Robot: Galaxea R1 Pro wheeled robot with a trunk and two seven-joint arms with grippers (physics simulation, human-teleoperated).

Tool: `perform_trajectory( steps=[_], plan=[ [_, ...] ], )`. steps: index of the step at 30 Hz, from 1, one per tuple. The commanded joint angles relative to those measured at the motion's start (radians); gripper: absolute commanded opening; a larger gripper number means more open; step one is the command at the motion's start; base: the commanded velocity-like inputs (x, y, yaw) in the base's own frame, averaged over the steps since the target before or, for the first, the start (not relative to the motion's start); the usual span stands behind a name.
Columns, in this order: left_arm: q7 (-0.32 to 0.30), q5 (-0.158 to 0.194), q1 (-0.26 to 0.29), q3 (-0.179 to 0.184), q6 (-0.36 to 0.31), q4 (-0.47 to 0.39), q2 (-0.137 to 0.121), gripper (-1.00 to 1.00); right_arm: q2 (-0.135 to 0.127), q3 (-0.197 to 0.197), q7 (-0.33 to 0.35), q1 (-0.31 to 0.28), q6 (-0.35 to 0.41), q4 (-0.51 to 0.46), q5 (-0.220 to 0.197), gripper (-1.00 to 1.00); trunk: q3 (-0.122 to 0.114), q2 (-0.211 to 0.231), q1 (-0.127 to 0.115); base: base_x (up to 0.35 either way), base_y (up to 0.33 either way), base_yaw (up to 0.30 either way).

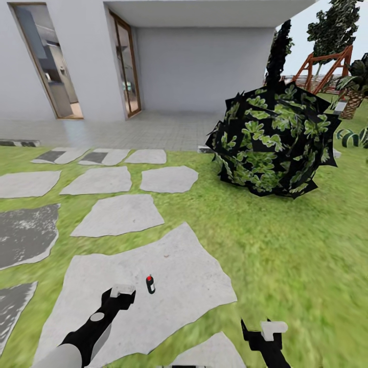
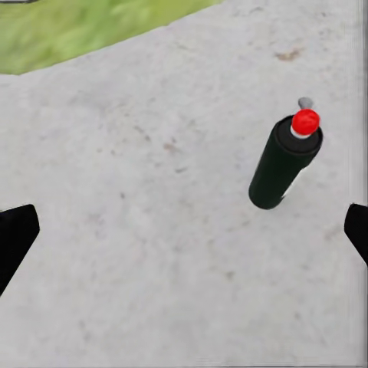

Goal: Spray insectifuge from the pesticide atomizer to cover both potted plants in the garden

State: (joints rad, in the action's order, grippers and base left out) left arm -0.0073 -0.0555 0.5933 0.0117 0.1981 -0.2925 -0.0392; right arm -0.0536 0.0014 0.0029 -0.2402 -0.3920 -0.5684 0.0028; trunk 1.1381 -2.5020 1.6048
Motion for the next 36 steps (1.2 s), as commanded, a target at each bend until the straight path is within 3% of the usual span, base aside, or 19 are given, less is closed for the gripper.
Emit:
perform_trajectory(
  steps=[1,20,27,36],
  plan=[
    [0.0,-0.006,0.0,0.001,0.004,0.001,-0.001,1.0,0.0,0.0,0.0,-0.001,-0.003,0.001,0.0,1.0,0.006,-0.001,0.0,0.0,0.0,-0.181],
    [0.0,-0.006,0.0,0.001,0.01,0.0,0.001,1.0,0.001,0.0,0.0,-0.001,-0.004,0.002,0.0,1.0,0.101,-0.005,0.009,0.0,0.0,-0.218],
    [0.0,-0.005,-0.001,0.001,0.012,0.0,0.002,1.0,0.001,0.001,0.0,-0.001,-0.004,0.001,0.0,1.0,0.108,-0.005,0.009,0.0,0.0,-0.231],
    [0.0,-0.003,0.0,-0.001,0.011,0.0,0.005,1.0,0.001,0.0,-0.001,-0.001,-0.004,0.001,0.0,1.0,0.109,-0.005,0.009,0.057,0.0,-0.031]
  ],
)
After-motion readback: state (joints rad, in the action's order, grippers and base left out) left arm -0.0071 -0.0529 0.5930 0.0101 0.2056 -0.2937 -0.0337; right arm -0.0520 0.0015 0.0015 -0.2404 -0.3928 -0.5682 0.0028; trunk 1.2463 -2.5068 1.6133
